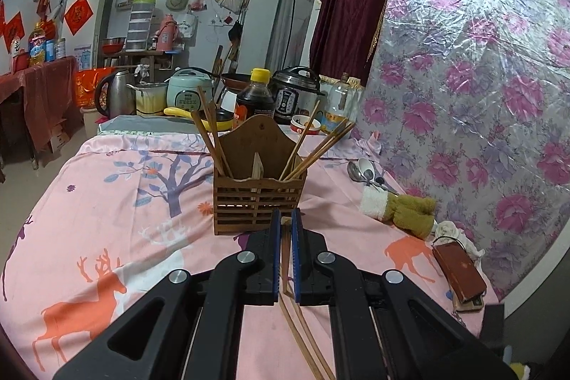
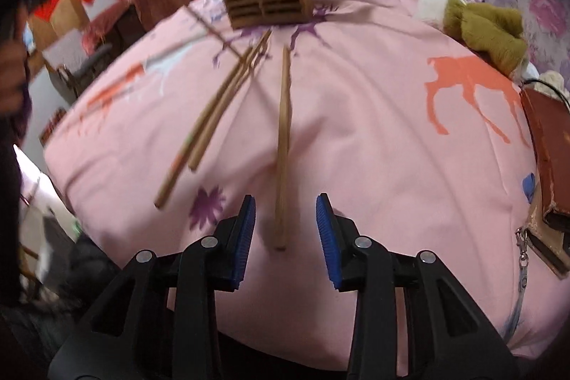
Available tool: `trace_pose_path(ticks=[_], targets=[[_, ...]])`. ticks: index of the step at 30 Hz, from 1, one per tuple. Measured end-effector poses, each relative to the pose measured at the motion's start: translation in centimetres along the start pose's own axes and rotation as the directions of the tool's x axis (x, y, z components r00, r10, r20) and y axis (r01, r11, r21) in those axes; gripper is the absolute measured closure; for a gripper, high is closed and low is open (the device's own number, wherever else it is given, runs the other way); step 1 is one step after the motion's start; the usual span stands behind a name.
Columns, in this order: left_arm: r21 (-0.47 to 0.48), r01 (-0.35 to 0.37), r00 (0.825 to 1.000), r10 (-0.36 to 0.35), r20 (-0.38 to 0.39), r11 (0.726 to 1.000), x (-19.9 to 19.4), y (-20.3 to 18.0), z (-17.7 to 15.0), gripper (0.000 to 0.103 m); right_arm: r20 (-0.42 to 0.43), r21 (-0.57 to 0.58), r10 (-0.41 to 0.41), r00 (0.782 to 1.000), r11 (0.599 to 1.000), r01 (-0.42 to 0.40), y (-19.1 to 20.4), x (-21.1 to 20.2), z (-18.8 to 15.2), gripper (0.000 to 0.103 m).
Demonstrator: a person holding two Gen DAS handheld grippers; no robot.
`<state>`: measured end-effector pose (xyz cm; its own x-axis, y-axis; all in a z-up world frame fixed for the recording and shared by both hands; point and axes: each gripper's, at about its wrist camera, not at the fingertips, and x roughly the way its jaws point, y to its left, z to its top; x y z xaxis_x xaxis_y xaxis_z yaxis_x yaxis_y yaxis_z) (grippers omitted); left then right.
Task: Organize utensils
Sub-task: 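Lift both held chopsticks and carry them to the slatted holder, then lower both chopsticks into the holder and open both tools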
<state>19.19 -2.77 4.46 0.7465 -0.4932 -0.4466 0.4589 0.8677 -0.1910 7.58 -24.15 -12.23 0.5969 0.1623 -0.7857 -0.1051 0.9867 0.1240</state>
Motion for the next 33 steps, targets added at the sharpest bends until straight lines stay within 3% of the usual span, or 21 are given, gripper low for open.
trace_pose_path(ticks=[1, 2, 4, 11, 19, 23, 29, 33], targets=[[-0.003, -0.001, 1.0, 0.001, 0.001, 1.0, 0.0, 0.0, 0.0, 0.097, 0.009, -0.009, -0.01, 1.0, 1.0, 0.01, 0.2, 0.0, 0.0, 0.07], [-0.004, -0.001, 1.0, 0.001, 0.002, 1.0, 0.0, 0.1, 0.1, 0.097, 0.015, -0.012, -0.004, 1.0, 1.0, 0.004, 0.4, -0.2, -0.1, 0.088], [-0.007, -0.004, 1.0, 0.004, 0.003, 1.0, 0.1, 0.2, 0.1, 0.097, 0.035, 0.005, 0.006, 0.999, 1.0, -0.006, 0.1, -0.7, 0.0, 0.097], [-0.011, -0.006, 1.0, 0.006, 0.001, 1.0, 0.3, 0.5, 0.4, 0.097, 0.213, 0.037, -0.019, 0.977, 0.999, 0.011, -0.9, -4.9, 3.3, 0.097], [-0.012, 0.005, 1.0, -0.005, -0.003, 1.0, 1.0, 0.6, 1.4, 0.097, 0.401, 0.029, 0.016, 0.916, 0.999, -0.03, -1.4, -9.1, 10.8, 0.097], [0.003, 0.011, 1.0, -0.011, 0.006, 1.0, 1.3, 0.2, 2.9, 0.097, 0.439, 0.014, 0.055, 0.897, 0.998, -0.067, -1.3, -9.9, 13.8, 0.097], [0.044, 0.017, 1.0, -0.017, 0.019, 0.999, 1.5, -0.8, 5.6, 0.097, 0.445, -0.025, 0.067, 0.893, 0.998, -0.063, -0.4, -10.0, 17.9, 0.097], [0.078, 0.008, 0.998, -0.013, 0.056, 0.997, 0.9, -1.2, 8.9, 0.097, 0.48, -0.05, 0.077, 0.874, 0.997, -0.061, 0.4, -10.7, 21.4, 0.097]])
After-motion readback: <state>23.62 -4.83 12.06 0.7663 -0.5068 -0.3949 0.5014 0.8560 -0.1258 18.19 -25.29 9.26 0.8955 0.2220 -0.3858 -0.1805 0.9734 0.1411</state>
